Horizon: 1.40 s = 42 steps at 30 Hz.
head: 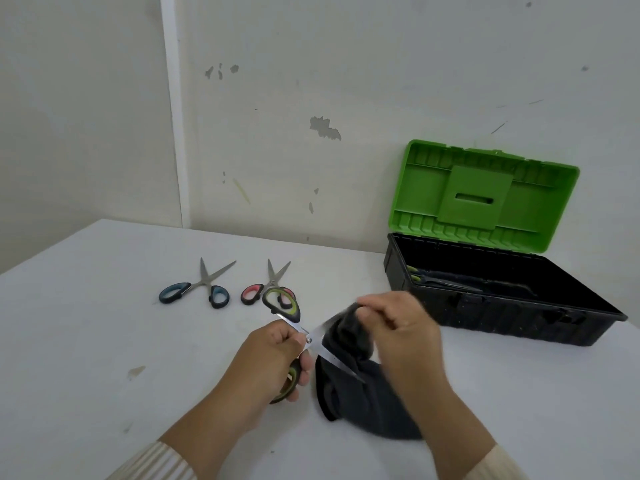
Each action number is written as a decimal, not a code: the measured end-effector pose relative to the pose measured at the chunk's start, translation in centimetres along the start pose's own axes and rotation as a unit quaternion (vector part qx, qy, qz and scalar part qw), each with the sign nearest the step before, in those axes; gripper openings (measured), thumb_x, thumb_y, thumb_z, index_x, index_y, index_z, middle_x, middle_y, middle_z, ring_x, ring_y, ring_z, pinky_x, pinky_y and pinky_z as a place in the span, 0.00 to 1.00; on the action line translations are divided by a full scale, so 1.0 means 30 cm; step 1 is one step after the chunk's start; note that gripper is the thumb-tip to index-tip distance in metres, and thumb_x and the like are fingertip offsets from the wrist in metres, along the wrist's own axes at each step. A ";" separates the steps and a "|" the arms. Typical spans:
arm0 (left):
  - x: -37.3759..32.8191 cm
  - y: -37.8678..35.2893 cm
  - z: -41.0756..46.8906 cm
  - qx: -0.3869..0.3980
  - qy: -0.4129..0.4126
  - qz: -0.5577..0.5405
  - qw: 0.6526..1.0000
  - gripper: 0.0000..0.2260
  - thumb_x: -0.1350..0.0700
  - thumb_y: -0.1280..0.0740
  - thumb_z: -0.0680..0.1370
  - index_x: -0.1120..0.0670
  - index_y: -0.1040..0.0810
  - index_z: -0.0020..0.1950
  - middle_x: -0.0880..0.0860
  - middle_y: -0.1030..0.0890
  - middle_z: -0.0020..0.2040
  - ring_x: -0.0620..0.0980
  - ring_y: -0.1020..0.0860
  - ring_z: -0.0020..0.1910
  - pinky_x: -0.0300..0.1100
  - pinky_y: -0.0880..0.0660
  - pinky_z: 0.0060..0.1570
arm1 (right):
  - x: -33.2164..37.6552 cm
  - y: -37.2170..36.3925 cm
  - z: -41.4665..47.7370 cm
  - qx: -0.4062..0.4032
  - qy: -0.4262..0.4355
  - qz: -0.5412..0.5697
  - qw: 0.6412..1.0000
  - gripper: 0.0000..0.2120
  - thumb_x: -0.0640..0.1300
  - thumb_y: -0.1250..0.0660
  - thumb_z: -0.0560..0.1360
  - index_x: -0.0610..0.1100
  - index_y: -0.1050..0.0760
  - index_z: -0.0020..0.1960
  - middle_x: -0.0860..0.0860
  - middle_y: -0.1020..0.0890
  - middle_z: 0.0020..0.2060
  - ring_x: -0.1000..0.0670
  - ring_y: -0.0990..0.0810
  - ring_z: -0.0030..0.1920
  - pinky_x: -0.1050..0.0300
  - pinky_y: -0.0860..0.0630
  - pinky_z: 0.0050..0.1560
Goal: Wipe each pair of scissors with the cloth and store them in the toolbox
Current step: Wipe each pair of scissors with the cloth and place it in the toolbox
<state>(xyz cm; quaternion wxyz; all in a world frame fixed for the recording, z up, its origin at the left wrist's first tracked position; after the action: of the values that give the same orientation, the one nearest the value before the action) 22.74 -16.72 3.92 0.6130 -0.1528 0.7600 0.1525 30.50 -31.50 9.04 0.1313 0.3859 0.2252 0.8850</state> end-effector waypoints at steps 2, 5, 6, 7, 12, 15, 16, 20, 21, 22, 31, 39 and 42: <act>-0.001 -0.007 -0.004 0.001 -0.003 0.000 1.000 0.11 0.60 0.40 0.80 0.59 0.26 0.38 0.53 0.21 0.29 0.51 0.27 0.27 0.40 0.30 0.25 | 0.057 -0.094 -0.047 0.084 0.097 -0.078 0.989 0.07 0.38 0.33 0.67 0.48 0.19 0.37 0.53 0.22 0.34 0.54 0.22 0.36 0.66 0.28 0.38; 0.000 -0.009 -0.006 0.003 -0.009 0.006 1.000 0.11 0.60 0.40 0.80 0.58 0.25 0.38 0.53 0.21 0.29 0.52 0.27 0.28 0.40 0.30 0.24 | 0.023 -0.127 -0.030 0.101 0.116 -0.095 0.984 0.06 0.35 0.31 0.66 0.42 0.17 0.39 0.49 0.20 0.35 0.54 0.22 0.35 0.69 0.27 0.39; 0.001 -0.009 -0.006 0.003 -0.010 0.007 1.000 0.11 0.59 0.40 0.80 0.58 0.26 0.38 0.53 0.21 0.28 0.52 0.27 0.28 0.40 0.30 0.25 | 0.008 -0.115 -0.022 0.078 0.095 -0.077 0.989 0.06 0.33 0.31 0.68 0.41 0.17 0.40 0.48 0.20 0.37 0.54 0.23 0.38 0.73 0.29 0.41; 0.000 -0.010 -0.006 0.004 -0.011 0.005 1.000 0.11 0.60 0.40 0.80 0.58 0.26 0.39 0.52 0.21 0.28 0.52 0.27 0.28 0.40 0.30 0.25 | -0.001 -0.109 -0.022 0.075 0.071 -0.061 0.993 0.06 0.32 0.31 0.69 0.40 0.17 0.42 0.47 0.21 0.38 0.54 0.25 0.42 0.74 0.30 0.43; -0.005 -0.017 -0.010 0.005 -0.016 0.003 1.000 0.12 0.61 0.41 0.80 0.58 0.26 0.38 0.52 0.22 0.28 0.51 0.27 0.27 0.39 0.31 0.24 | 0.023 -0.122 -0.033 0.109 0.072 -0.055 0.990 0.05 0.37 0.33 0.71 0.42 0.18 0.41 0.49 0.23 0.37 0.56 0.27 0.37 0.69 0.29 0.39; 0.000 -0.019 -0.010 0.007 -0.014 0.009 1.000 0.12 0.61 0.41 0.80 0.57 0.26 0.37 0.52 0.21 0.28 0.50 0.27 0.27 0.40 0.31 0.25 | 0.003 -0.104 -0.017 0.084 0.018 -0.039 0.996 0.06 0.41 0.34 0.73 0.45 0.18 0.46 0.52 0.25 0.40 0.57 0.28 0.38 0.75 0.32 0.40; 0.002 -0.020 -0.009 0.009 -0.013 0.006 1.000 0.12 0.61 0.41 0.80 0.57 0.26 0.37 0.52 0.21 0.28 0.51 0.27 0.27 0.40 0.31 0.26 | 0.014 -0.119 -0.033 0.113 0.021 -0.039 0.993 0.07 0.40 0.35 0.74 0.44 0.18 0.47 0.52 0.25 0.41 0.55 0.27 0.40 0.72 0.31 0.41; -0.002 -0.014 -0.011 0.011 -0.023 -0.003 1.000 0.12 0.61 0.41 0.80 0.58 0.26 0.37 0.52 0.22 0.28 0.53 0.28 0.27 0.40 0.31 0.26 | 0.027 -0.142 -0.046 0.115 0.035 -0.055 0.991 0.06 0.36 0.34 0.72 0.42 0.18 0.44 0.47 0.22 0.42 0.54 0.24 0.42 0.71 0.30 0.44; -0.004 -0.010 -0.011 0.012 -0.026 -0.001 1.000 0.12 0.61 0.41 0.80 0.58 0.26 0.37 0.53 0.22 0.28 0.54 0.28 0.28 0.41 0.31 0.26 | 0.003 -0.116 -0.021 0.068 0.019 -0.052 0.996 0.06 0.36 0.32 0.71 0.42 0.17 0.42 0.47 0.21 0.41 0.55 0.24 0.42 0.76 0.33 0.44; -0.006 -0.007 -0.010 0.017 -0.030 0.004 0.999 0.12 0.61 0.41 0.80 0.58 0.26 0.36 0.54 0.22 0.28 0.55 0.28 0.30 0.42 0.30 0.27 | -0.035 -0.081 0.007 0.026 -0.020 -0.039 0.999 0.06 0.36 0.31 0.70 0.44 0.17 0.41 0.47 0.20 0.40 0.55 0.24 0.42 0.79 0.35 0.45; 0.000 0.010 0.013 -0.039 -0.030 -0.028 0.998 0.13 0.60 0.39 0.79 0.58 0.26 0.35 0.52 0.21 0.28 0.52 0.26 0.28 0.41 0.30 0.26 | 0.051 -0.080 -0.044 0.106 0.096 -0.086 0.986 0.07 0.37 0.33 0.70 0.47 0.19 0.38 0.50 0.21 0.36 0.55 0.25 0.38 0.69 0.30 0.40; -0.029 0.101 0.032 -0.157 -0.038 -0.153 0.975 0.11 0.63 0.42 0.79 0.59 0.26 0.37 0.56 0.25 0.30 0.52 0.27 0.28 0.43 0.29 0.27 | -0.046 -0.101 -0.027 0.160 0.097 -0.169 0.968 0.07 0.33 0.34 0.70 0.43 0.19 0.41 0.49 0.21 0.41 0.48 0.24 0.44 0.61 0.27 0.44; -0.025 0.104 0.038 -0.172 -0.019 -0.216 0.961 0.10 0.63 0.42 0.79 0.60 0.26 0.40 0.56 0.25 0.33 0.52 0.27 0.31 0.44 0.27 0.31 | -0.031 -0.094 -0.035 0.122 0.076 -0.134 0.980 0.08 0.39 0.36 0.69 0.46 0.19 0.44 0.53 0.23 0.44 0.51 0.27 0.46 0.67 0.34 0.48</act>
<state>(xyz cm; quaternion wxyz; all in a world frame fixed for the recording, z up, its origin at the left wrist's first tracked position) 22.58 -13.38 4.58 0.6099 -0.4133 0.6599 0.1476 30.50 -29.76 6.41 0.1832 0.2970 0.3906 0.8518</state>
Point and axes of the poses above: each hand's wrist, its own z-axis towards the middle knuckle, its own y-axis out of the back of the hand, x = y × z, the point moved 4 cm from there along z, towards the middle knuckle
